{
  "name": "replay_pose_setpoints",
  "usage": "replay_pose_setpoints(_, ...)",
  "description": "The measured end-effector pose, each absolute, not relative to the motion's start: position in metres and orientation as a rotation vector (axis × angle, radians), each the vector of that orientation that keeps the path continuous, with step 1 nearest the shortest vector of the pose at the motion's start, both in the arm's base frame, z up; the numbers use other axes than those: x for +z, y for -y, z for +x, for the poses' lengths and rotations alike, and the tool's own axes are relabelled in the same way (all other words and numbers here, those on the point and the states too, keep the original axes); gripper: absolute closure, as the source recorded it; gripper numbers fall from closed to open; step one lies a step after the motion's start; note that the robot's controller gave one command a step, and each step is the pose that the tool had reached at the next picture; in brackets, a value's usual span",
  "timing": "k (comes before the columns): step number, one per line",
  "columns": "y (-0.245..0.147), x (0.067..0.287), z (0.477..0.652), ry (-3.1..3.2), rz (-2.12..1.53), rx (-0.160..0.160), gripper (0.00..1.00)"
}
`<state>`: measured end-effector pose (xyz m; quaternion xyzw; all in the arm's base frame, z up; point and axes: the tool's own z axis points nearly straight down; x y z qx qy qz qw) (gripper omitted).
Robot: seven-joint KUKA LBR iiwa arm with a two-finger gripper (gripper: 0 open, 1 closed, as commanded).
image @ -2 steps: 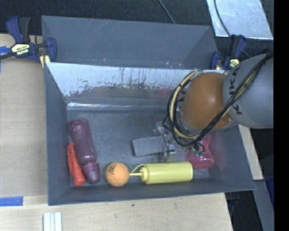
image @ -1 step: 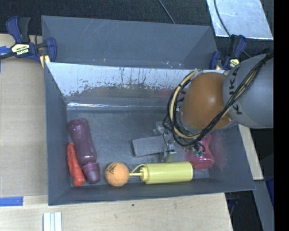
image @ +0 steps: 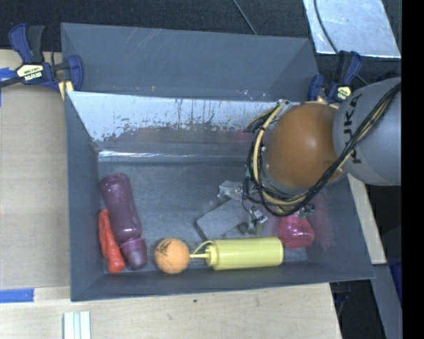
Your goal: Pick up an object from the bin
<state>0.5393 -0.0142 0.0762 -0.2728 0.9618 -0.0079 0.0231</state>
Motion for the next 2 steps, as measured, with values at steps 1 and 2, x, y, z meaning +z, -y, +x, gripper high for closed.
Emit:
replay_pose_setpoints(1, 0.019, 0.174, 0.534, -3.086, -0.368, -0.010, 1.00)
replay_pose_setpoints(2, 0.021, 0.195, 0.544, -3.047, -0.581, -0.016, 1.00)
